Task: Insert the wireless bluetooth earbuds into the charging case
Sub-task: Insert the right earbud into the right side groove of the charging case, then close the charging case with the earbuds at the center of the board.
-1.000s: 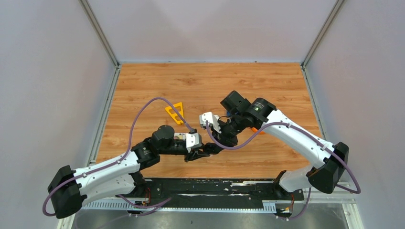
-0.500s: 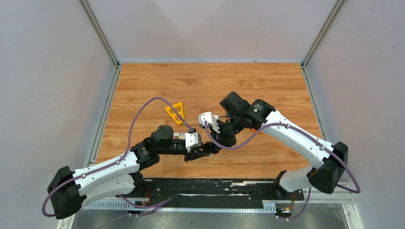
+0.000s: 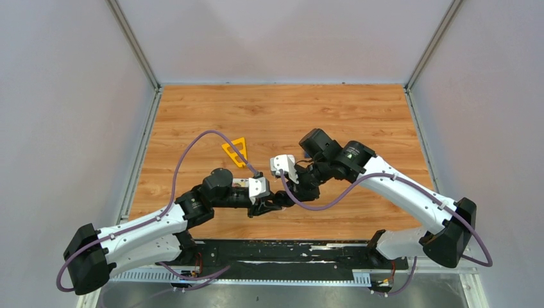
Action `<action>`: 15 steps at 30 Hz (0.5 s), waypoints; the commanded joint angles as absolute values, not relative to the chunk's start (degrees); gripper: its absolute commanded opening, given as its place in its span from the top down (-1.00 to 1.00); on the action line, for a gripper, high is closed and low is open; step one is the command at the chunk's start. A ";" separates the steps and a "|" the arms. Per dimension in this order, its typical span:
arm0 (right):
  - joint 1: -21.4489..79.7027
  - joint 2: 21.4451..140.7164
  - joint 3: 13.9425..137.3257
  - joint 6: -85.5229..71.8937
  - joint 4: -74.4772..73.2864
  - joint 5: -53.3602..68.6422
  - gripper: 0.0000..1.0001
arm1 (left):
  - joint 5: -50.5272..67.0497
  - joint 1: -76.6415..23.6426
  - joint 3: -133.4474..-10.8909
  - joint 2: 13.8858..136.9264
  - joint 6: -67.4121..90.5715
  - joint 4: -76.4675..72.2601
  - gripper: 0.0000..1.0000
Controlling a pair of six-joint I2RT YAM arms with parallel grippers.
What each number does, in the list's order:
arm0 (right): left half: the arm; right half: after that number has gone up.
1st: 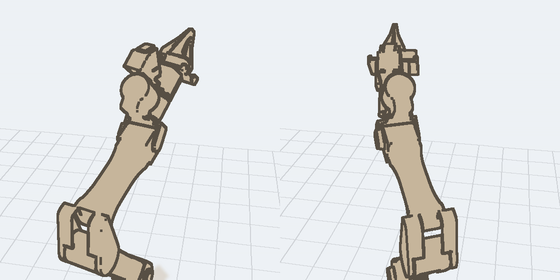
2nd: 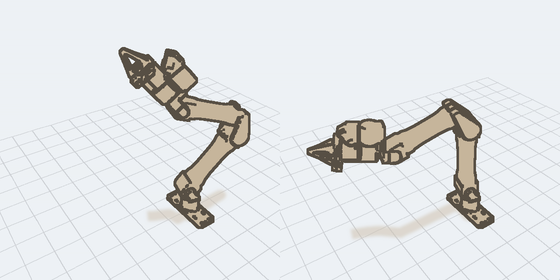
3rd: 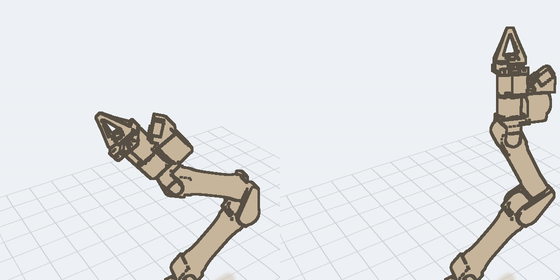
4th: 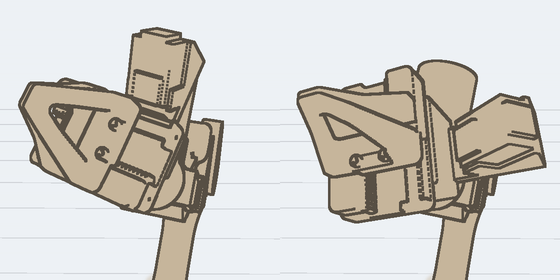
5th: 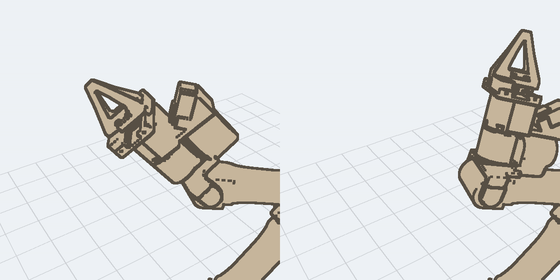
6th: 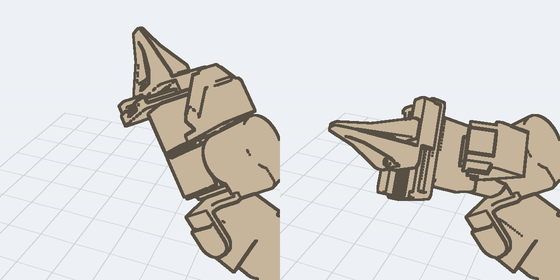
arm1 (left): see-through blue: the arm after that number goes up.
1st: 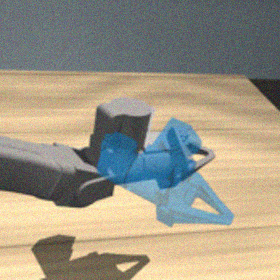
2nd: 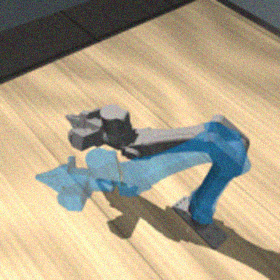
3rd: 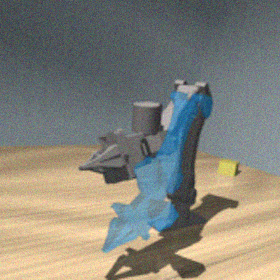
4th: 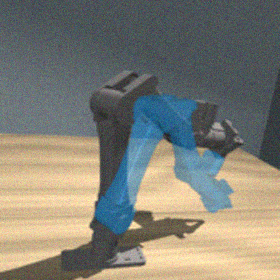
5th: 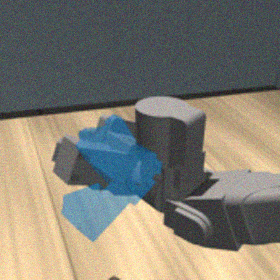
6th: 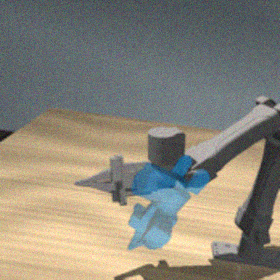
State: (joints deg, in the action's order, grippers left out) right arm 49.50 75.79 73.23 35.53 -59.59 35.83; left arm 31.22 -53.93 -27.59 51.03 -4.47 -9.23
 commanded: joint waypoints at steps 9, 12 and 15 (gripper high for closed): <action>49.57 73.32 74.88 33.53 -56.82 32.65 0.53 | 32.66 -54.11 -28.29 50.43 -3.69 -13.36 1.00; 49.57 73.39 75.80 33.92 -58.46 32.70 0.53 | 32.55 -54.14 -28.25 50.48 -3.71 -13.10 1.00; 49.56 72.28 77.80 36.43 -62.87 33.16 0.54 | 32.11 -54.14 -28.32 50.33 -4.02 -12.41 1.00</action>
